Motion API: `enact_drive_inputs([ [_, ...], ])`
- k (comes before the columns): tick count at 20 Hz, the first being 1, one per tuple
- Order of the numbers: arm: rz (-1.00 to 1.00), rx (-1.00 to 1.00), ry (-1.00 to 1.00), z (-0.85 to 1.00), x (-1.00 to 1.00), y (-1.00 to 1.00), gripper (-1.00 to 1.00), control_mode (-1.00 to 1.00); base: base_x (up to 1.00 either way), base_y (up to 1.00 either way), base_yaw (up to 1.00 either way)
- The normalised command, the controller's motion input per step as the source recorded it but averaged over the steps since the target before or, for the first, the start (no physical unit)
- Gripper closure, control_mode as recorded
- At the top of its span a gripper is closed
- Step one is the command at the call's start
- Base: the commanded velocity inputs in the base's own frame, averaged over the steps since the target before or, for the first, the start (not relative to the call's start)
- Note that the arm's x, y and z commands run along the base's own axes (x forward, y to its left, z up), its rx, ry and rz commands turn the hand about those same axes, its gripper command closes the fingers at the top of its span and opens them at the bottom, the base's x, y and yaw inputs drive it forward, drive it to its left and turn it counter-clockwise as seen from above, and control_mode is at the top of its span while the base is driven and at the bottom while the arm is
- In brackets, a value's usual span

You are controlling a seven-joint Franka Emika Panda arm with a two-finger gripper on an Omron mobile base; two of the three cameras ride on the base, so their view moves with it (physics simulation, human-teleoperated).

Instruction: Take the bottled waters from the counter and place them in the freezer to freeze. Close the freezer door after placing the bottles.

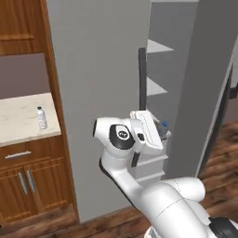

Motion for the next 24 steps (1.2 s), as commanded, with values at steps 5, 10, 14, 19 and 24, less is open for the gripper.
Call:
enact_drive_inputs([
  [5, 0.00, 0.00, 0.00, 0.00, 0.00, 0.00, 1.00, 1.00, 0.31, -0.64, 0.09],
  [10, 0.00, 0.00, 0.00, 0.00, 0.00, 0.00, 1.00, 1.00, 0.42, -0.06, 0.07],
  [14, 0.00, 0.00, 0.00, 0.00, 0.00, 0.00, 1.00, 1.00, 0.64, -0.07, 0.01],
  [19, 0.00, 0.00, 0.00, 0.00, 0.00, 0.00, 1.00, 1.00, 0.52, -0.59, 0.01],
  [24, 0.00, 0.00, 0.00, 0.00, 0.00, 0.00, 1.00, 1.00, 0.06, -0.63, 0.00],
])
